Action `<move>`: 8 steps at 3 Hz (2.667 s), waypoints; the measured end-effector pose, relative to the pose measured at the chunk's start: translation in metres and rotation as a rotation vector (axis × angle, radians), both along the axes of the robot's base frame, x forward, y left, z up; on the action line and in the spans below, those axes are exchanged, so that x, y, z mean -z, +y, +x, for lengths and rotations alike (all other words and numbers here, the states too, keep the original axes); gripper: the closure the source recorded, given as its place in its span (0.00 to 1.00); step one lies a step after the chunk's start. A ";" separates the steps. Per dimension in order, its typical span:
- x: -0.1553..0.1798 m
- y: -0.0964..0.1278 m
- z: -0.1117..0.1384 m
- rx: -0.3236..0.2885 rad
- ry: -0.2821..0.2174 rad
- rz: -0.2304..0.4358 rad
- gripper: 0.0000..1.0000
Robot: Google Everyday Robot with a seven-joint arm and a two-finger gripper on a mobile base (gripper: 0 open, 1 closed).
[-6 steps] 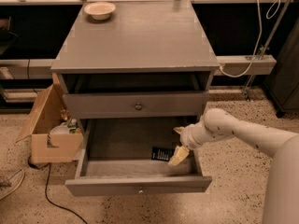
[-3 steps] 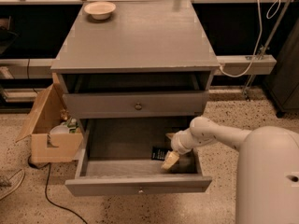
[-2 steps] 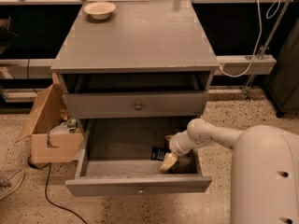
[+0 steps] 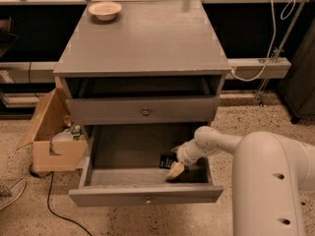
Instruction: Pick rxbar blueberry from middle drawer and place on counter
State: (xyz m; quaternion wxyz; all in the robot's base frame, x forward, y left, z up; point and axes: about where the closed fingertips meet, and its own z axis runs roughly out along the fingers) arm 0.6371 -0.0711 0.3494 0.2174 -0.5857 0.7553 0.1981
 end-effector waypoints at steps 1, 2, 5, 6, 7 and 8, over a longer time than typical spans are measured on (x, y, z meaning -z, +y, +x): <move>0.002 -0.001 0.001 0.004 0.012 -0.003 0.41; 0.004 -0.012 0.003 0.018 0.021 -0.021 0.65; -0.081 -0.030 -0.023 -0.022 -0.085 0.047 1.00; -0.211 -0.060 -0.061 -0.088 -0.243 0.165 1.00; -0.273 -0.082 -0.075 -0.123 -0.298 0.234 1.00; -0.273 -0.081 -0.080 -0.134 -0.286 0.241 1.00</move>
Offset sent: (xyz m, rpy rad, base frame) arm 0.0089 -0.0302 -0.0021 -0.0495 0.0257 -0.0417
